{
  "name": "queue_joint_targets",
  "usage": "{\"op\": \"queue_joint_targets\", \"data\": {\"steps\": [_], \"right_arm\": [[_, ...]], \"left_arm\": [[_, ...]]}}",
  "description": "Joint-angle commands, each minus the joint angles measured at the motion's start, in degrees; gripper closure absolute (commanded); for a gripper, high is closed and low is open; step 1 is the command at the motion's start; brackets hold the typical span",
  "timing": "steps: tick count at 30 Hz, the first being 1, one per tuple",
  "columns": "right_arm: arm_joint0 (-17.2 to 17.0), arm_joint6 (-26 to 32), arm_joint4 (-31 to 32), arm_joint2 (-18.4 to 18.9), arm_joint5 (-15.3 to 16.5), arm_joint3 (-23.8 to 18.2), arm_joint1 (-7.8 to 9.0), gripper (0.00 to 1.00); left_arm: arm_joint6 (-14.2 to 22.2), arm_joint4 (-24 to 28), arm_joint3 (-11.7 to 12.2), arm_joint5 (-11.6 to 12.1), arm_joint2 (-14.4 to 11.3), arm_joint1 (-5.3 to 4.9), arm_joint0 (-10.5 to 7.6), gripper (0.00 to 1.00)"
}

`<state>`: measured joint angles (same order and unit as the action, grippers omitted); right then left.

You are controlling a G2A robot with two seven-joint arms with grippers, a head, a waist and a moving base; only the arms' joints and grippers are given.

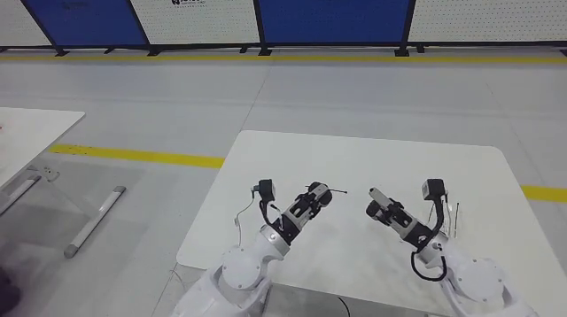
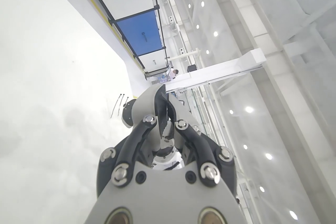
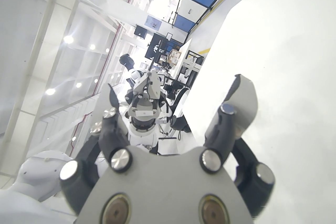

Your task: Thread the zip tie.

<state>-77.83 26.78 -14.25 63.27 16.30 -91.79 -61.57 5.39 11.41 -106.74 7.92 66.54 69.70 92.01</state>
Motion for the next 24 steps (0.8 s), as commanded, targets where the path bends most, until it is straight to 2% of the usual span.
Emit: {"op": "queue_joint_targets", "data": {"steps": [1,2,4,11,13,15,18,19,24], "right_arm": [[-1.2,0.0,-0.4,1.4,0.2,-0.8,0.21,0.00],[-2.0,-0.2,-0.8,2.1,0.4,-1.3,0.30,0.00],[-2.3,-0.2,-0.9,2.4,0.5,-1.6,0.33,0.00],[-2.3,-0.2,-0.9,2.4,0.5,-1.6,0.33,0.00],[-2.3,-0.2,-0.9,2.4,0.5,-1.6,0.33,0.00],[-2.3,-0.2,-0.9,2.4,0.5,-1.6,0.33,0.00],[-2.3,-0.2,-0.9,2.4,0.5,-1.6,0.33,0.00],[-2.3,-0.2,-0.9,2.4,0.5,-1.6,0.33,0.00],[-2.3,-0.2,-0.9,2.4,0.5,-1.6,0.33,0.00]], "left_arm": [[1.3,0.1,-2.1,0.0,2.3,-0.46,2.17,1.00],[2.6,-0.5,-3.0,-0.8,3.1,-0.73,3.42,1.00],[3.9,-1.3,-3.7,-2.2,3.7,-0.98,4.27,1.00],[3.9,-1.3,-3.7,-2.2,3.7,-0.98,4.27,1.00],[4.3,-0.1,-4.4,-2.0,3.8,-0.97,4.16,1.00],[4.8,0.5,-6.6,-0.6,4.8,-1.11,4.87,1.00],[5.4,1.7,-11.6,1.9,7.9,-1.49,7.11,1.00],[6.0,3.6,-14.1,2.2,9.2,-1.62,8.19,1.00],[6.9,7.8,-23.1,3.5,14.4,-2.01,11.67,1.00]]}}
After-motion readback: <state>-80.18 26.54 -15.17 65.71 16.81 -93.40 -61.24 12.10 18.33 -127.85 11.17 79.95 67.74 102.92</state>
